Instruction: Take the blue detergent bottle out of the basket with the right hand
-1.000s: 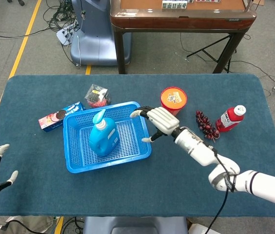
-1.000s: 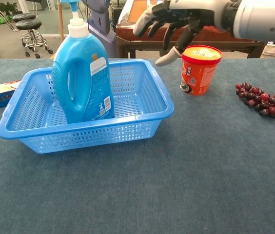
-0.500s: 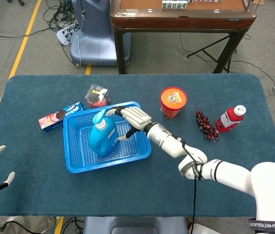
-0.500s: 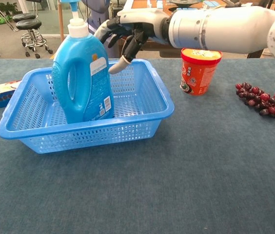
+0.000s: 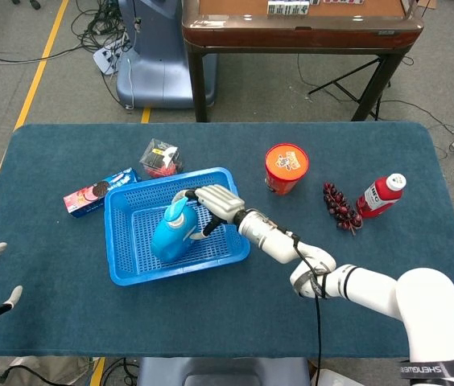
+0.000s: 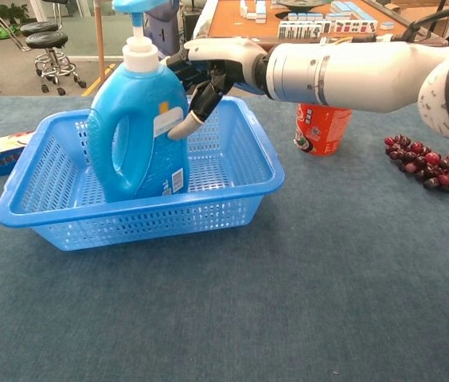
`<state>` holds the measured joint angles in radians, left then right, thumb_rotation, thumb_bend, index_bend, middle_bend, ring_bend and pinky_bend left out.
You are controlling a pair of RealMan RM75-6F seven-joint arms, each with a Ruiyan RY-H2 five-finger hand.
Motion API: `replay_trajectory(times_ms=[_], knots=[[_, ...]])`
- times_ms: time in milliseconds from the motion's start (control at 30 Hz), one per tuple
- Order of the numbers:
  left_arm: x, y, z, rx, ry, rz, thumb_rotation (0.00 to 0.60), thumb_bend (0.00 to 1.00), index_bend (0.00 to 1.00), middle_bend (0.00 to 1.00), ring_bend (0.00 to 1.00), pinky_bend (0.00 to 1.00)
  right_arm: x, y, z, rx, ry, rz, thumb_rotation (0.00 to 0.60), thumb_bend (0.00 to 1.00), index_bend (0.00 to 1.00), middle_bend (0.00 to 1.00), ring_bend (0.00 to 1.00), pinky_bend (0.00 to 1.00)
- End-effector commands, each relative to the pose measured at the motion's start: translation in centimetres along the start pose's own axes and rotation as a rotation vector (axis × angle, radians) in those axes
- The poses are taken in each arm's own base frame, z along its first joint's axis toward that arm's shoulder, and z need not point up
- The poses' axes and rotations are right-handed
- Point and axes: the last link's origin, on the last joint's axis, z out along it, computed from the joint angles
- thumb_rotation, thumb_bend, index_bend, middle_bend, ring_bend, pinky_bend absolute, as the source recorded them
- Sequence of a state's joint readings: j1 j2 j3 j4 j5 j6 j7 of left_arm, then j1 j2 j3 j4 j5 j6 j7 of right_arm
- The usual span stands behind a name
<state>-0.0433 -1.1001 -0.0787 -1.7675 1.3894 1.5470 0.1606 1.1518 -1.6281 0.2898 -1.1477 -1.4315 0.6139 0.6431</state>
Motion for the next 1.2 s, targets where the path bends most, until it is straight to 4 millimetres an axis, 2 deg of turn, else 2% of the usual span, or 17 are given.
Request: replay_trajectory(times_ms=[33,167,267,433,533,600,767,867,1033,1200], knots=[[0.0,-0.1,0.0,0.004,-0.002,0.002,0.600,0.29,0.18,0.19,0.16,0.15,-0.3,-0.1,0.4,0.009,-0.002,0.004,0.600,0.06,0.30,0.29,0.26,0.33],[-0.1,-0.3,0.0,0.012,-0.004,0.002,0.600,0.29,0.18,0.19,0.16,0.15,-0.8,-0.4,1.1,0.012,-0.016,0.014,0.600,0.06,0.30,0.29,0.26,0.33],[-0.1,-0.4,0.0,0.013,-0.004,0.002,0.600,0.29,0.19,0.19,0.16,0.15,-1.3,-0.5,1.5,0.022,-0.017,0.017,0.600,0.08,0.35,0.31,0.28,0.34],[-0.2,-0.5,0.0,0.016,-0.009,0.002,0.600,0.29,0.19,0.19,0.16,0.15,-1.9,-0.3,1.8,0.032,0.029,0.025,0.600,0.22,0.53,0.43,0.42,0.46],[-0.2,-0.7,0.0,0.019,-0.010,0.002,0.600,0.29,0.19,0.19,0.16,0.15,-1.4,-0.3,1.4,0.054,0.084,0.055,0.600,0.32,0.60,0.49,0.47,0.54],[-0.2,-0.8,0.0,0.022,-0.009,0.000,0.600,0.29,0.19,0.19,0.16,0.15,-0.7,-0.4,0.9,0.075,0.116,0.076,0.600,0.33,0.62,0.50,0.49,0.56],[-0.3,-0.6,0.3,0.013,-0.006,-0.002,0.600,0.29,0.19,0.19,0.16,0.13,2.6,-0.9,-1.7,0.145,0.197,0.112,0.600,0.33,0.63,0.51,0.50,0.56],[-0.4,-0.5,0.3,0.005,-0.006,-0.003,0.600,0.29,0.19,0.19,0.16,0.13,5.1,-1.0,-4.1,0.171,0.243,0.107,0.600,0.33,0.63,0.51,0.50,0.56],[-0.4,-0.3,0.5,-0.004,-0.005,-0.004,0.600,0.29,0.19,0.19,0.16,0.13,8.8,-0.2,-9.0,0.146,0.307,0.127,0.600,0.33,0.63,0.51,0.50,0.56],[-0.4,0.0,0.7,-0.013,-0.003,-0.003,0.600,0.29,0.19,0.19,0.16,0.13,10.2,1.4,-14.0,0.058,0.294,0.170,0.600,0.33,0.63,0.51,0.50,0.57]])
